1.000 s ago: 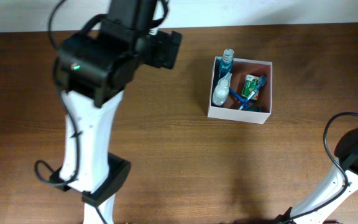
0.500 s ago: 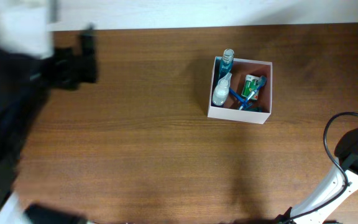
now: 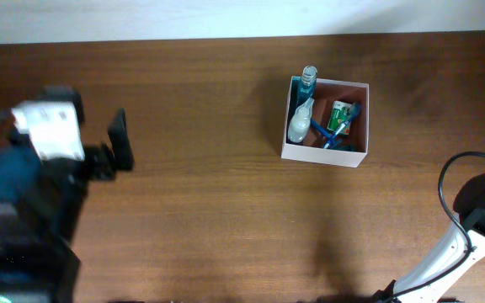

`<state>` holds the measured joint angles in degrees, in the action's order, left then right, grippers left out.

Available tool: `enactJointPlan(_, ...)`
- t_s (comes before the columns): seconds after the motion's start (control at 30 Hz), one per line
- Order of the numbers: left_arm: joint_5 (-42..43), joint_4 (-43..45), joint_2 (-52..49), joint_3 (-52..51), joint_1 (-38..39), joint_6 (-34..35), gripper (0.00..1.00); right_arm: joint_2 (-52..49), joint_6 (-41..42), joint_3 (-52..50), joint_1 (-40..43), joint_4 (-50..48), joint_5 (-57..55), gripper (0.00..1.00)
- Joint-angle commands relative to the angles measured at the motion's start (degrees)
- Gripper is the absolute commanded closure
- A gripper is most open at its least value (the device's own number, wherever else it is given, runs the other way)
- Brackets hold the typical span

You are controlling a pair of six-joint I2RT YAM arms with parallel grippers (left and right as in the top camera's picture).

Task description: Pack container

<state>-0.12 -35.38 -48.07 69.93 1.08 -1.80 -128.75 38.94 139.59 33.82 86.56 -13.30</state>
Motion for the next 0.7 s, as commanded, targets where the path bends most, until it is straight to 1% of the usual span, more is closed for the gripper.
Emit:
enactJointPlan(0.0, 3.1, 10.1, 13.3, -18.2, -2.0, -0.8, 0.01, -0.3, 0.1, -0.2, 0.0, -0.1, -0.9, 0.01)
enactJointPlan(0.13, 4.0, 22.4, 23.3, -33.5, -3.7, -0.8, 0.01, -0.3, 0.1, -0.2, 0.0, 0.0, -0.9, 0.01)
enactJointPlan(0.2, 4.0, 26.0, 27.4, -38.9, -4.2, -0.8, 0.01, -0.3, 0.1, -0.2, 0.0, 0.0, -0.9, 0.01)
enactJointPlan(0.23, 4.0, 28.0, 31.0, -43.0, -4.3, -0.9, 0.01, -0.3, 0.1, -0.2, 0.0, 0.0, -0.9, 0.01)
enactJointPlan(0.37, 4.0, 28.5, 37.3, -48.1, -4.3, -0.8, 0.01, -0.3, 0.1, -0.2, 0.0, -0.1, -0.9, 0.01)
enactJointPlan(0.43, 2.7, 28.5, 40.3, -49.7, -4.4, -0.8, 0.0, -0.3, 0.1, -0.2, 0.0, 0.0, -0.9, 0.01)
enactJointPlan(0.67, -1.4, 28.5, 47.2, -52.6, -4.6, -0.9, 0.01, -0.3, 0.1, -0.2, 0.0, -0.1, -0.9, 0.01)
